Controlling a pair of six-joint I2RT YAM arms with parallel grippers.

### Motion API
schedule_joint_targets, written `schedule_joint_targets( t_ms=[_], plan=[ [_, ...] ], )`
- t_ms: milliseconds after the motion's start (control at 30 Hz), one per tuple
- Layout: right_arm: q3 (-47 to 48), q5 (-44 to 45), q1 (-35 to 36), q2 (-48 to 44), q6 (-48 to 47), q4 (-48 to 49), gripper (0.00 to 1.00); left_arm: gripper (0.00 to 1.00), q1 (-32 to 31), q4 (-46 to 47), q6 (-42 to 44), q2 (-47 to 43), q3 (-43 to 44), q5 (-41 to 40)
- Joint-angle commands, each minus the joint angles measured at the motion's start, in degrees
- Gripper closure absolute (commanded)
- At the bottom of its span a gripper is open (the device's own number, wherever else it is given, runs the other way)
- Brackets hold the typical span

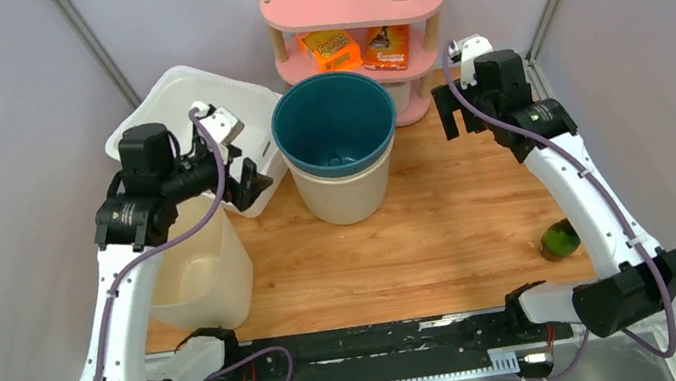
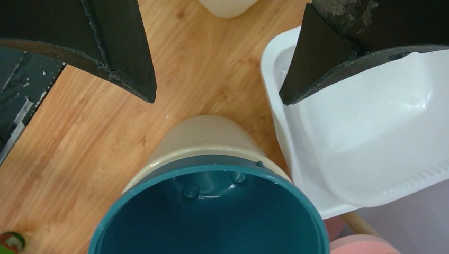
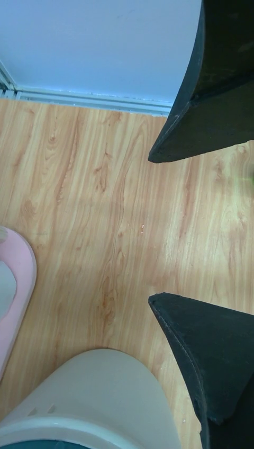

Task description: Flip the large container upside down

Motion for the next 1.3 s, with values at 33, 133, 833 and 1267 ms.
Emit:
schedule_joint_targets(
  t_ms=[33,133,833,1267],
  plan=[
    [2.9,-6.0,0.0,0.6,-1.8,2.8,0.0,0.0,-2.0,-1.8,3.5,-1.4,-3.3,2.3],
    [5.1,-14.8,0.2,1.7,-6.5,3.2,0.0,0.0,-3.7,-1.6,3.5,-1.2,-5.7,2.6],
    [28.2,-20.7,29.4,20.2,-27.5,-2.6,0.11,0.0,-5.0,-4.9,-7.8,-2.1,-17.6,-19.1],
    [32.2,-22.1,34.7,23.8,-26.9,-5.4,0.16,0.0,-2.1,-1.5,-12.7,-3.7,-14.3,-14.8]
  ],
)
